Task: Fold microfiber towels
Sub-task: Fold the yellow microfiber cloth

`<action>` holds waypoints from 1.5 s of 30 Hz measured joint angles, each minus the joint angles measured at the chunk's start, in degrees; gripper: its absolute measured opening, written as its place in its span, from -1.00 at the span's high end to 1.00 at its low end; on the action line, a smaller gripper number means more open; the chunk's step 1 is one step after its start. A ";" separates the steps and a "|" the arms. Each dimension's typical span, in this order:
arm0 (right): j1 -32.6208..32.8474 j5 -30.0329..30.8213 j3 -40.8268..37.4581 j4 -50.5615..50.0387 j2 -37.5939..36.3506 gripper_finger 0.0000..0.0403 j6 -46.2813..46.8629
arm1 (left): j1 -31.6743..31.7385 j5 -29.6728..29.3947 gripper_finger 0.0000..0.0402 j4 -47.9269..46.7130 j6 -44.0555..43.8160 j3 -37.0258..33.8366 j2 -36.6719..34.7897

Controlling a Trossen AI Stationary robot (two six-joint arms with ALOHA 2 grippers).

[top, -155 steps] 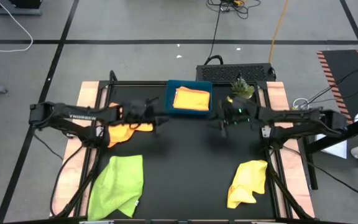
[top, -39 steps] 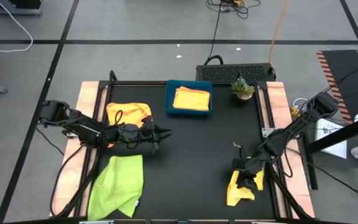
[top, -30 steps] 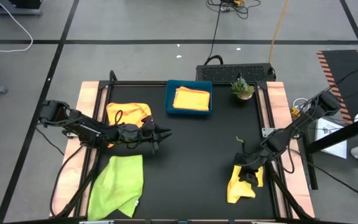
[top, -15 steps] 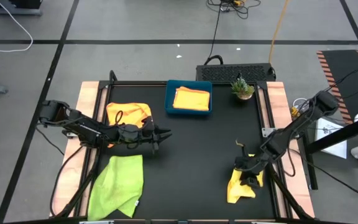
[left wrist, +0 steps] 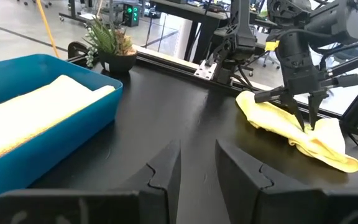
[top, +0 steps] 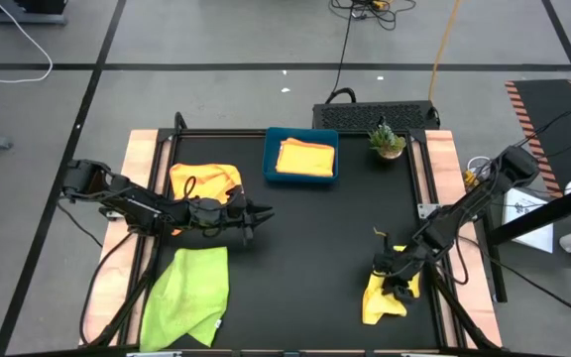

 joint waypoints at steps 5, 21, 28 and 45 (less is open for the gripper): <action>-0.13 0.17 0.00 0.00 -1.75 0.97 -2.29 | -0.70 0.02 0.51 -0.11 -0.24 -0.01 0.00; -14.66 0.46 2.25 11.12 -12.81 1.00 -26.72 | -3.06 0.02 0.51 0.88 -1.33 1.09 3.63; -22.52 1.59 8.94 13.03 -15.09 1.00 -41.12 | -3.43 4.70 0.51 0.91 0.26 8.26 12.20; -26.51 -7.56 20.66 9.79 -13.91 1.00 -47.78 | -2.47 17.57 0.14 0.04 10.32 26.86 28.64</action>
